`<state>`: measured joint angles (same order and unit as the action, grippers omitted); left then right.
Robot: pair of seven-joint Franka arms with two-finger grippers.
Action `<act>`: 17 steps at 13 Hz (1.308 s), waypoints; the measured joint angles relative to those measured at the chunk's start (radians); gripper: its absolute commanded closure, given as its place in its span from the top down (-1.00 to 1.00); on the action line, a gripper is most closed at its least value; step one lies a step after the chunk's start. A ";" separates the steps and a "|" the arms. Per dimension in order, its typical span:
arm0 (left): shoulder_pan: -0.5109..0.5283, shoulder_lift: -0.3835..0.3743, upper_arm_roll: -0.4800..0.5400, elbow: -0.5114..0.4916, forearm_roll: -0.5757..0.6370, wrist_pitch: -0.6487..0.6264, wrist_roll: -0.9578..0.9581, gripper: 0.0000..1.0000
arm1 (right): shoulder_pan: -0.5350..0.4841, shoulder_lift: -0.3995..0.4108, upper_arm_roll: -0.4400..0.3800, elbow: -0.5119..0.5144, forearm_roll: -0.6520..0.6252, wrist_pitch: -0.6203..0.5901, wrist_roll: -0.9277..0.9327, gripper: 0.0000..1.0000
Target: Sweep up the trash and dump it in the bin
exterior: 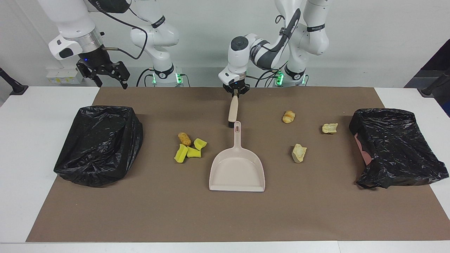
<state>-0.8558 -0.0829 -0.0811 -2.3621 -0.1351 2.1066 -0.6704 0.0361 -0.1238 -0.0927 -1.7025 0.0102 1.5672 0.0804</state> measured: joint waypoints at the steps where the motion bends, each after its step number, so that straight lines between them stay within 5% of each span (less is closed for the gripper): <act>1: 0.037 -0.025 0.002 0.001 0.000 -0.066 0.000 -1.00 | 0.000 0.000 0.000 0.000 0.000 0.000 0.000 1.00; 8: 0.426 -0.084 0.012 0.093 0.052 -0.164 0.085 -1.00 | 0.038 -0.001 0.023 -0.026 0.000 0.000 0.025 1.00; 12: 0.613 -0.061 0.012 0.122 0.099 -0.164 0.155 -1.00 | 0.195 0.021 0.037 -0.050 0.001 0.062 0.198 1.00; 17: 0.810 -0.046 0.014 0.113 0.154 -0.185 0.197 -1.00 | 0.403 0.164 0.044 -0.057 0.004 0.251 0.482 1.00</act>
<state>-0.0458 -0.1290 -0.0674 -2.2486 0.0188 1.9214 -0.4737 0.4388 0.0404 -0.0486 -1.7595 0.0140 1.8183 0.5623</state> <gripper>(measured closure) 0.744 0.000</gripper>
